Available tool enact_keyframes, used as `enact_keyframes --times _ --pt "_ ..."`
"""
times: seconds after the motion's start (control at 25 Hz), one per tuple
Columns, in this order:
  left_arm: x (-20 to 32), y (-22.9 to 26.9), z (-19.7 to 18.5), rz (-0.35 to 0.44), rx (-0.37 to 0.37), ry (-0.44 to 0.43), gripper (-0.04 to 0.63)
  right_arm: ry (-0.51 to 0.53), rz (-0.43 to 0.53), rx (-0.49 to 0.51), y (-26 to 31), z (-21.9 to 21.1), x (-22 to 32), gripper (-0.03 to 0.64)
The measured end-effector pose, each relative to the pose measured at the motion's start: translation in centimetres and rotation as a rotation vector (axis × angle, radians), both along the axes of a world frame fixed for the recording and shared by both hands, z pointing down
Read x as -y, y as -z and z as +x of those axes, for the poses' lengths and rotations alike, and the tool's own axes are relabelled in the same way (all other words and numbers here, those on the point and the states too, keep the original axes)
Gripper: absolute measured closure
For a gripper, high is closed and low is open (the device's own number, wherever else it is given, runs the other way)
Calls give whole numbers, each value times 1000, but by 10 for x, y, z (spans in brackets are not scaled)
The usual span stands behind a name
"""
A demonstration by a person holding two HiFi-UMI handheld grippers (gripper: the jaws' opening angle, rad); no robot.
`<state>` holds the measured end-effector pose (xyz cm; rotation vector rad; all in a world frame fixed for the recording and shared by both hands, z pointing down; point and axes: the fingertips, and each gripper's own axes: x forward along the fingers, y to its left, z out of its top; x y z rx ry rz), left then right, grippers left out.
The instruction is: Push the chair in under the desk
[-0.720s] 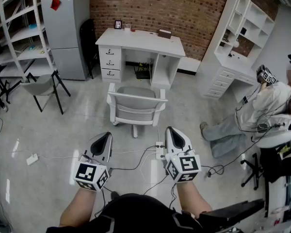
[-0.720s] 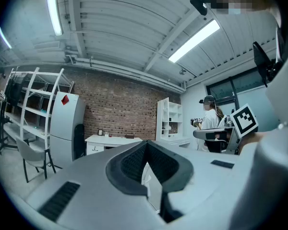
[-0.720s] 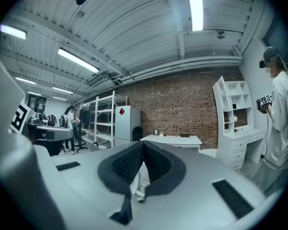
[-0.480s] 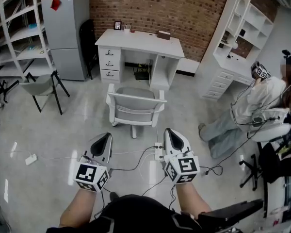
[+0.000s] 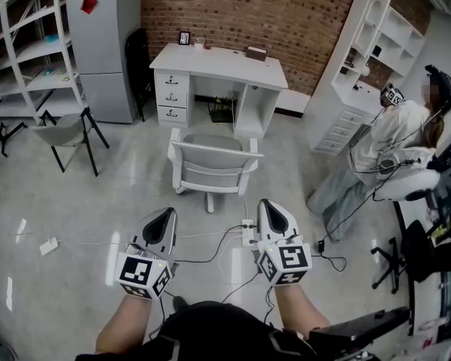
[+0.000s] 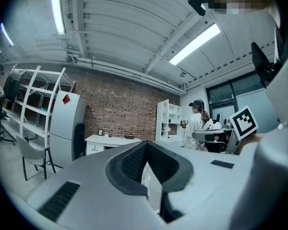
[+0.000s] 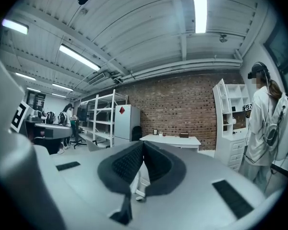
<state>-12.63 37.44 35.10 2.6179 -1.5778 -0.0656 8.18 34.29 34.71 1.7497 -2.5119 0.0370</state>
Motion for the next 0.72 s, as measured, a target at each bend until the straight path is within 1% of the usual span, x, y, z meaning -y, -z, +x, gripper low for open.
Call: enact_keyframes --times 0.32,0.48,0.6,0.64,0.72 --pt "3 -6 -32 4 -9 -19 588 -10 -2 -17 1 -31 2 609" --pt "2 -7 -46 9 -11 -49 588 -16 -10 -28 -3 -48 0 609" --pt "1 -13 -50 10 4 -67 588 -18 -13 -38 -7 -57 -5 609" --pt "1 -15 -52 7 2 -68 588 -15 -13 -44 -8 -60 -7 609" --pt "0 -16 -55 -4 -27 -72 588 -9 -8 -52 -7 -63 -10 609"
